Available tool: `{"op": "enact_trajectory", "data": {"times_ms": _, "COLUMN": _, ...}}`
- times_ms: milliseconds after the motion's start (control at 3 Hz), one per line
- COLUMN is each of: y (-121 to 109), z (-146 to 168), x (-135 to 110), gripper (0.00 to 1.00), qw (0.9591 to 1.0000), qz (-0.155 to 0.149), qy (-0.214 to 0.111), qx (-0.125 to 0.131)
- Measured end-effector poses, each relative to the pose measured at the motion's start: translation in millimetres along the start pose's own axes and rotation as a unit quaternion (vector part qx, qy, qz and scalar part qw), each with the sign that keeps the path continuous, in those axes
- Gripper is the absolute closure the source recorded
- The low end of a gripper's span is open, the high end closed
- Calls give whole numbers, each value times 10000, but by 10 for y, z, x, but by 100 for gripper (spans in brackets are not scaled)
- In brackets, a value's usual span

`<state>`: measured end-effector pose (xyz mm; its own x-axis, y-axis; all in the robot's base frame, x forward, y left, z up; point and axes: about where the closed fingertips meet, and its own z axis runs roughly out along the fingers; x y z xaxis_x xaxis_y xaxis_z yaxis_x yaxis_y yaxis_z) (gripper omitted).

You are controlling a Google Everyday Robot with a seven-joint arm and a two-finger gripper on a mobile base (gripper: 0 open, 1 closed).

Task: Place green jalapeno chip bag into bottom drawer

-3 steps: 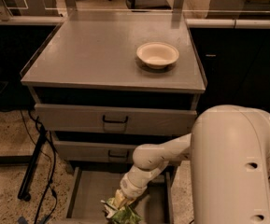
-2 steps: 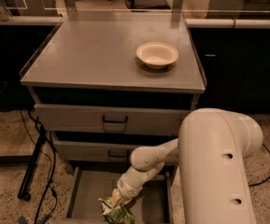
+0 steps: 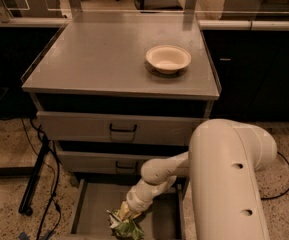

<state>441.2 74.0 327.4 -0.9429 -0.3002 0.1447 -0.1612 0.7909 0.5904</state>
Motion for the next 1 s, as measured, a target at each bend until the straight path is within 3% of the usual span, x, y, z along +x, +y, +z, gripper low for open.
{"op": "enact_trajectory", "data": {"times_ms": 333, "y": 23, "z": 148, "x": -77, "gripper": 100, "qw": 9994, "qz": 117, "qy": 12, "qx": -320}}
{"op": "enact_trajectory", "data": {"times_ms": 667, "y": -170, "z": 121, "x": -319, "gripper": 100, "qw": 9943, "qz": 629, "qy": -654, "qx": -552}}
{"op": "enact_trajectory", "data": {"times_ms": 1000, "y": -343, "z": 85, "x": -425, "gripper": 100, "qw": 9872, "qz": 976, "qy": -1114, "qx": -598}}
